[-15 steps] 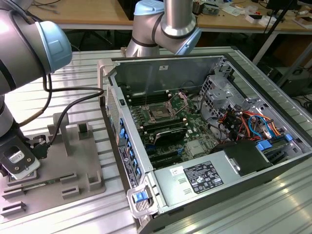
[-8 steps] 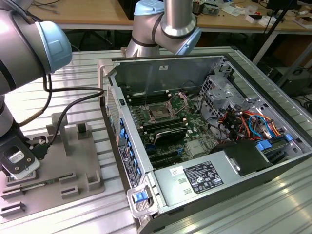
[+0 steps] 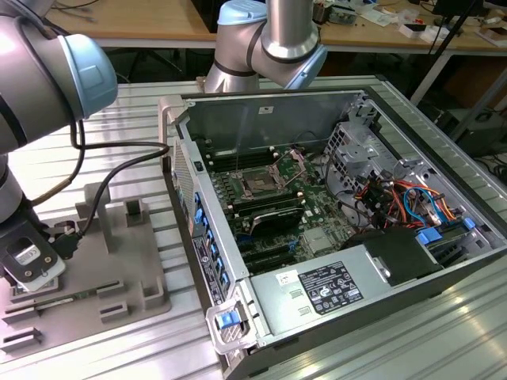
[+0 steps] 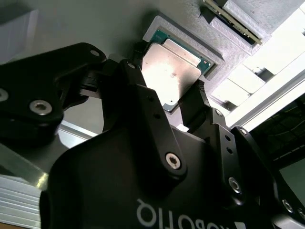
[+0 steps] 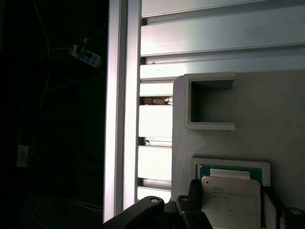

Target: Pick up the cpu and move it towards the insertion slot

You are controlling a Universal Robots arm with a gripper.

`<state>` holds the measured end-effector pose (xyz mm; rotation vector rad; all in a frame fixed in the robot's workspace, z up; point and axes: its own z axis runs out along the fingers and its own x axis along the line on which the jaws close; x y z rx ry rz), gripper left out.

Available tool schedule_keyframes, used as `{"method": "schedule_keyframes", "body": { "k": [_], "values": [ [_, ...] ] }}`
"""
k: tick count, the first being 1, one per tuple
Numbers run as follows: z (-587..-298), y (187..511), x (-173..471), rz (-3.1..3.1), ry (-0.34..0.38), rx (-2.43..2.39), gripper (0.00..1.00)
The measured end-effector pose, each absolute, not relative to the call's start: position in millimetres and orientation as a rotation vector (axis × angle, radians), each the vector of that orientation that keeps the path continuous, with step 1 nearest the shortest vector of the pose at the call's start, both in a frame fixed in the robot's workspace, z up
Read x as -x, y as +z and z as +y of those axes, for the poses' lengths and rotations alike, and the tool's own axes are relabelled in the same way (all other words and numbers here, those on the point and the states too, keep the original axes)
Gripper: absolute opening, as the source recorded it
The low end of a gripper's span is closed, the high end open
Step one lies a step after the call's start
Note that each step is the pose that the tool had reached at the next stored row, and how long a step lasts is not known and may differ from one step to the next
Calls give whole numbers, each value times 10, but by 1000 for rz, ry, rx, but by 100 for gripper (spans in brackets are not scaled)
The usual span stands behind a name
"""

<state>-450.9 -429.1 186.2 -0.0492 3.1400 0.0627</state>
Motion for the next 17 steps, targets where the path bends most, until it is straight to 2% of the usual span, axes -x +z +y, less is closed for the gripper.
{"method": "schedule_keyframes", "body": {
  "k": [17],
  "values": [
    [-4291,2032,4508,3140,63,49,55]
  ]
}}
